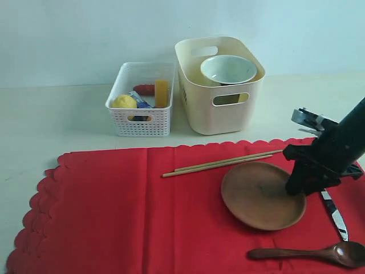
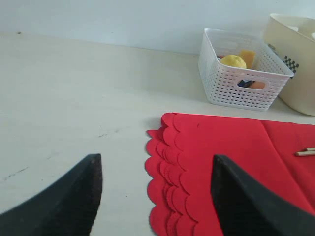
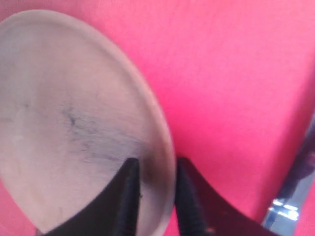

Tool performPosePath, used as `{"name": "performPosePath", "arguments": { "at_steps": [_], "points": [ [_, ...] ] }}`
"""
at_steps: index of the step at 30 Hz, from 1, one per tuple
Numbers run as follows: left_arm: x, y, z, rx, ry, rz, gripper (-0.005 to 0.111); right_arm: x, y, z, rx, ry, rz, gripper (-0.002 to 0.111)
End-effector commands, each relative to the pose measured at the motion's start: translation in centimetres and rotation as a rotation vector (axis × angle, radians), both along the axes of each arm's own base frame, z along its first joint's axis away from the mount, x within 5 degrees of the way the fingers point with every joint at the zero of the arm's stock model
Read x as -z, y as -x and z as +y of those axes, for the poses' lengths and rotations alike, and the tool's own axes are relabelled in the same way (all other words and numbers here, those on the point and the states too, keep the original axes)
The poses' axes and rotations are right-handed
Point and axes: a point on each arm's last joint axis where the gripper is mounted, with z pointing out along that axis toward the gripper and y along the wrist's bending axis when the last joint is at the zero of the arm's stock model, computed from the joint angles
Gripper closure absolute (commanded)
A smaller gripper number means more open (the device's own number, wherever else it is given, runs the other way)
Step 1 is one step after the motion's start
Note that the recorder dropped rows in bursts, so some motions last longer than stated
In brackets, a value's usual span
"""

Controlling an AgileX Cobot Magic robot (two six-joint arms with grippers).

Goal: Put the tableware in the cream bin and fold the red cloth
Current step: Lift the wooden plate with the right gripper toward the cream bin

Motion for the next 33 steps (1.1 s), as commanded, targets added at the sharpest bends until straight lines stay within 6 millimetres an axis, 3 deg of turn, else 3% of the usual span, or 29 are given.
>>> {"name": "performPosePath", "arguments": {
  "at_steps": [1, 5, 9, 18, 29, 33],
  "points": [
    [0.0, 0.0, 0.0, -0.004, 0.013, -0.007, 0.045, 0.2, -0.3, -0.3, 0.035, 0.047, -0.022, 0.108],
    [0.0, 0.0, 0.0, -0.004, 0.013, -0.007, 0.045, -0.2, -0.3, -0.4, 0.038, 0.051, -0.039, 0.108],
    [0.0, 0.0, 0.0, -0.004, 0.013, -0.007, 0.045, -2.7, -0.3, -0.4, 0.03, 0.063, -0.112, 0.108],
    [0.0, 0.0, 0.0, -0.004, 0.013, -0.007, 0.045, -12.5, 2.0, -0.2, 0.014, 0.066, -0.371, 0.108],
    [0.0, 0.0, 0.0, -0.004, 0.013, -0.007, 0.045, -21.5, 6.3, 0.8, 0.056, -0.012, -0.585, 0.108],
    [0.0, 0.0, 0.0, -0.004, 0.013, -0.007, 0.045, -24.6, 6.2, 1.5, 0.04, -0.101, -0.65, 0.108]
  ]
}}
